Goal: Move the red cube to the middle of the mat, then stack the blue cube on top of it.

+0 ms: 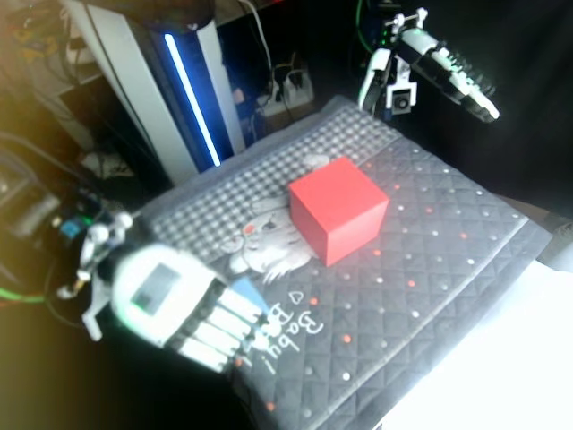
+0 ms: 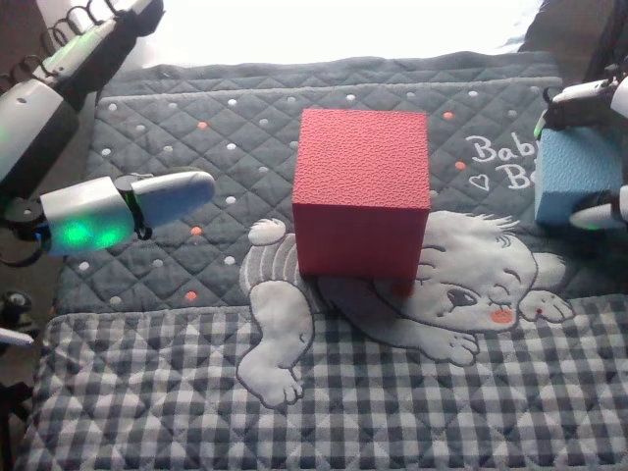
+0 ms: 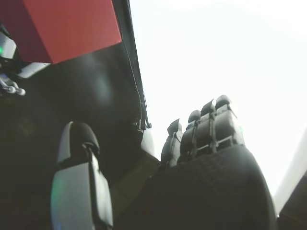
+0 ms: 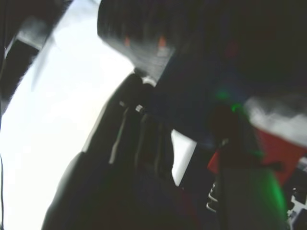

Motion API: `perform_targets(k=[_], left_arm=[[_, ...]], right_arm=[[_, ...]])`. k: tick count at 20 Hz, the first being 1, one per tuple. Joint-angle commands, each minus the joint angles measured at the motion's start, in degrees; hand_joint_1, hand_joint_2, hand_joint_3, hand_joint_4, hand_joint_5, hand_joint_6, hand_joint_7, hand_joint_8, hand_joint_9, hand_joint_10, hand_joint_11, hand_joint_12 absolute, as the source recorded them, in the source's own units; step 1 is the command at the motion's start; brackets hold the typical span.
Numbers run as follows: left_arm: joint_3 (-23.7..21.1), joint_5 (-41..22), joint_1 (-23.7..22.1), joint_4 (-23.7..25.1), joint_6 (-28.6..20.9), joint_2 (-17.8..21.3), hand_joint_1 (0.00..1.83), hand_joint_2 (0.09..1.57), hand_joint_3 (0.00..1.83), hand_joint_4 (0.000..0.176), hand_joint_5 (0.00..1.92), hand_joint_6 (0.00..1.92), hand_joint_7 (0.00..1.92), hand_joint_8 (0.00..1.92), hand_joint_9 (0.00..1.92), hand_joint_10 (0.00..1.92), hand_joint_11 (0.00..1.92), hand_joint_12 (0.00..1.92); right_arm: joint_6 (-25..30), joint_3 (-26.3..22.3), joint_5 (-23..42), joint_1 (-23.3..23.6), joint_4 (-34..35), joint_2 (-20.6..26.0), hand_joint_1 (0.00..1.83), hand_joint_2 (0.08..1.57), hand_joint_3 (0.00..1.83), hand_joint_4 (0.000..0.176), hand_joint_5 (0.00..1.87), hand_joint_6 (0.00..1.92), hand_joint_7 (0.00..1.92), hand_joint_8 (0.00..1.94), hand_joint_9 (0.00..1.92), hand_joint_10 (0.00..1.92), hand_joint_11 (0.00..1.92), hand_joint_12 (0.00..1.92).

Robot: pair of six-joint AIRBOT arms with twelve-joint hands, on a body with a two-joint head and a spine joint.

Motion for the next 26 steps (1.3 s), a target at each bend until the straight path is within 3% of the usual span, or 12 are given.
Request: perform_targets(k=[1,8,11,13,14,15,17,18,19,20,22,26], left_arm=[[0.1,-8.1,-0.3,0.2,-0.3,0.6,0.6,0.98,0.02,0.112,0.0,0.0,0.0,0.0,0.0,0.0,0.0,0.0],[0.1,-9.8,1.2,-1.4,-0.3,0.6,0.59,1.01,0.02,0.095,0.0,0.0,0.0,0.0,0.0,0.0,0.0,0.0],[0.3,-10.3,1.4,-1.8,-0.3,0.6,0.61,1.0,0.01,0.133,0.0,0.0,0.0,0.0,0.0,0.0,0.0,0.0],[0.5,-10.3,1.5,-2.1,-0.3,0.6,0.65,1.01,0.01,0.12,0.0,0.0,0.0,0.0,0.0,0.0,0.0,0.0],[0.6,-10.3,1.5,-2.2,-0.3,0.6,0.66,1.01,0.01,0.116,0.0,0.0,0.0,0.0,0.0,0.0,0.0,0.0],[0.7,-10.4,1.5,-2.4,-0.3,0.6,0.67,1.01,0.01,0.132,0.0,0.0,0.0,0.0,0.0,0.0,0.0,0.0],[0.7,-10.9,1.6,-2.8,-0.3,0.6,0.66,1.01,0.01,0.121,0.0,0.0,0.0,0.0,0.0,0.0,0.0,0.0],[0.7,-11.1,1.9,-3.1,-0.3,0.6,0.67,1.01,0.01,0.112,0.0,0.0,0.0,0.0,0.0,0.0,0.0,0.0],[0.7,-11.3,2.0,-3.3,-0.3,0.6,0.65,1.0,0.0,0.13,0.0,0.0,0.0,0.0,0.0,0.0,0.0,0.0],[0.7,-11.4,2.1,-3.6,-0.3,0.5,0.64,1.0,0.0,0.129,0.0,0.0,0.0,0.0,0.0,0.0,0.0,0.0],[0.7,-11.7,2.3,-4.0,-0.3,0.4,0.6,1.0,0.0,0.122,0.01,0.0,0.0,0.0,0.0,0.0,0.0,0.0],[0.8,-11.4,2.4,-4.3,-0.3,0.1,0.63,1.03,0.01,0.099,0.0,0.0,0.0,0.0,0.0,0.0,0.0,0.0]], right_arm=[[1.5,-0.8,6.0,1.7,-3.1,1.8,1.58,1.2,0.0,0.0,1.42,1.92,1.45,1.94,1.47,1.92,1.55,1.92],[4.8,-6.9,12.9,9.1,-14.4,7.4,1.58,1.32,0.0,0.0,1.09,1.92,1.37,1.94,1.49,1.92,1.59,1.92],[4.8,-7.8,15.1,13.0,-17.6,7.5,1.53,1.37,0.0,0.0,0.83,1.92,1.35,1.94,1.52,1.92,1.63,1.92],[4.8,-8.2,15.5,15.0,-19.5,7.5,0.93,1.56,0.0,0.0,0.43,1.92,1.29,1.94,1.5,1.92,1.61,1.92],[4.8,-8.3,15.7,16.1,-20.5,7.3,1.35,1.42,0.0,0.0,0.09,1.35,1.29,1.94,1.49,1.92,1.59,1.92],[4.8,-8.5,15.9,16.9,-21.5,6.7,1.43,1.42,0.0,0.0,0.02,1.25,1.29,1.94,1.51,1.92,1.6,1.92],[4.8,-8.5,16.0,17.9,-23.0,5.2,1.01,1.47,0.0,0.0,0.33,1.82,1.33,1.94,1.51,1.92,1.6,1.92],[5.0,-8.5,16.1,18.3,-23.9,4.2,1.36,1.36,0.0,0.0,0.88,1.9,1.38,1.94,1.53,1.92,1.62,1.92],[5.7,-8.3,16.2,19.0,-24.6,3.7,1.0,1.45,0.01,0.0,0.51,1.92,1.4,1.94,1.55,1.92,1.63,1.92],[7.7,-7.9,16.3,19.6,-25.7,3.0,0.98,1.07,0.75,0.0,0.57,1.92,1.35,1.94,1.53,1.92,1.63,1.92],[11.5,-6.6,16.5,19.9,-27.5,1.0,1.0,0.88,1.07,0.0,0.67,1.92,1.43,1.94,1.57,1.92,1.65,1.92],[14.3,-5.3,16.5,19.9,-29.3,-2.2,0.94,1.36,0.22,0.0,0.41,1.86,1.34,1.94,1.5,1.92,1.56,1.92]])
